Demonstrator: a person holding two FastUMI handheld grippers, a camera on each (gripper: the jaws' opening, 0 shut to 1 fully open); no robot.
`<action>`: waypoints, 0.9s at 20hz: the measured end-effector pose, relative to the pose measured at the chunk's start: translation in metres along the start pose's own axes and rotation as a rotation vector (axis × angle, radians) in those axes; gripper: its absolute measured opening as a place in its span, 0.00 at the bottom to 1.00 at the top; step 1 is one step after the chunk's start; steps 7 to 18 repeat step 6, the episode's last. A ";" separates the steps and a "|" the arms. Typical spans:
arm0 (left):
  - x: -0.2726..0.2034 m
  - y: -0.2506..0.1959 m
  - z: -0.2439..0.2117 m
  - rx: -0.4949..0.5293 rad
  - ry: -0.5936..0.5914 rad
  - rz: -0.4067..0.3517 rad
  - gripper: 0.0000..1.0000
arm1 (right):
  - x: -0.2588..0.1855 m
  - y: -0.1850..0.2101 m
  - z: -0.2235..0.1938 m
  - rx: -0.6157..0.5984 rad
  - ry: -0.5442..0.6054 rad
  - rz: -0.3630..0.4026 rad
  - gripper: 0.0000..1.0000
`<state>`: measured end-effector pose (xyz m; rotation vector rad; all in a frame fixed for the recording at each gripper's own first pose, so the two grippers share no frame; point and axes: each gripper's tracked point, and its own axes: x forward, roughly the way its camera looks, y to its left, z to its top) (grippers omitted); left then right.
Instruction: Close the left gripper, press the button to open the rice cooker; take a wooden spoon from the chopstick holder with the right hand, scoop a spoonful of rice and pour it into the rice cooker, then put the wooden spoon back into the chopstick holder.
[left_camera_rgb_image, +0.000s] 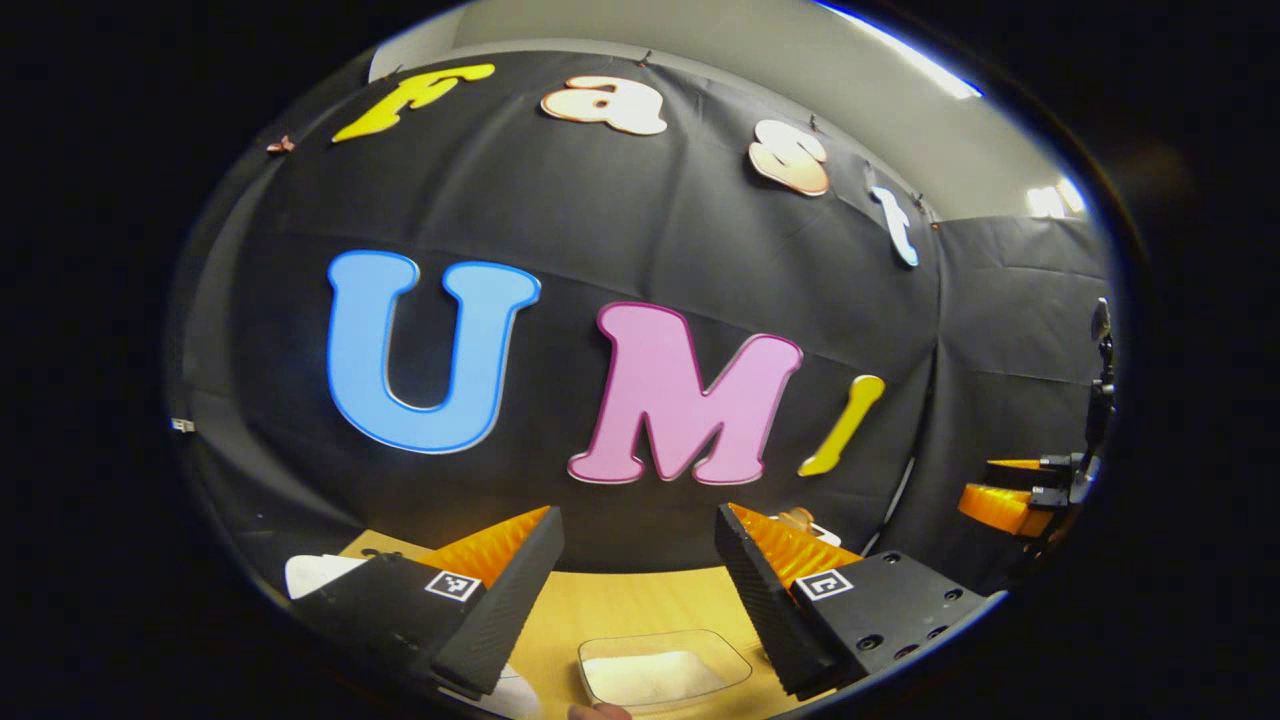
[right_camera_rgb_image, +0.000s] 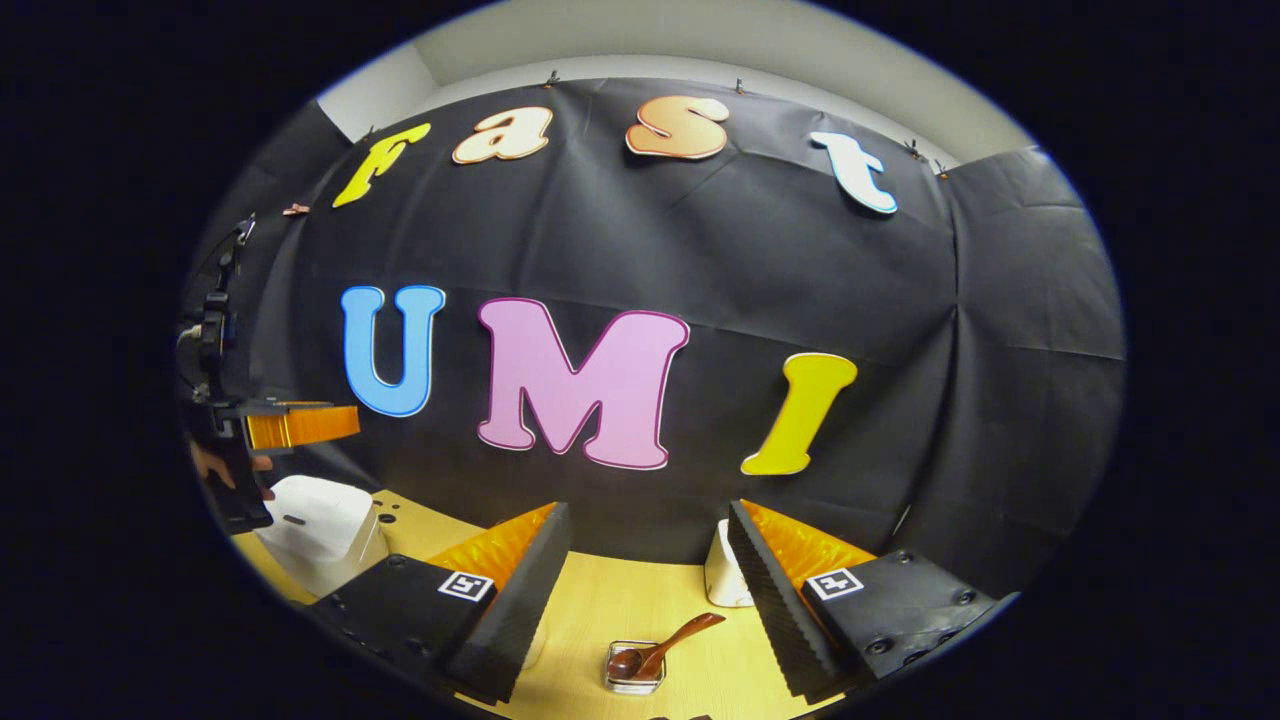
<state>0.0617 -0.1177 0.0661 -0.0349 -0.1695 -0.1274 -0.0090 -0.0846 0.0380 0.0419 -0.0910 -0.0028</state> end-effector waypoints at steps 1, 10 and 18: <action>-0.004 -0.001 0.007 0.003 -0.016 0.033 0.98 | 0.000 0.000 0.001 0.012 -0.008 0.027 0.97; -0.035 0.003 0.014 0.031 -0.038 0.185 0.98 | 0.007 -0.015 -0.002 0.053 -0.048 0.127 0.98; -0.035 0.003 0.014 0.031 -0.038 0.185 0.98 | 0.007 -0.015 -0.002 0.053 -0.048 0.127 0.98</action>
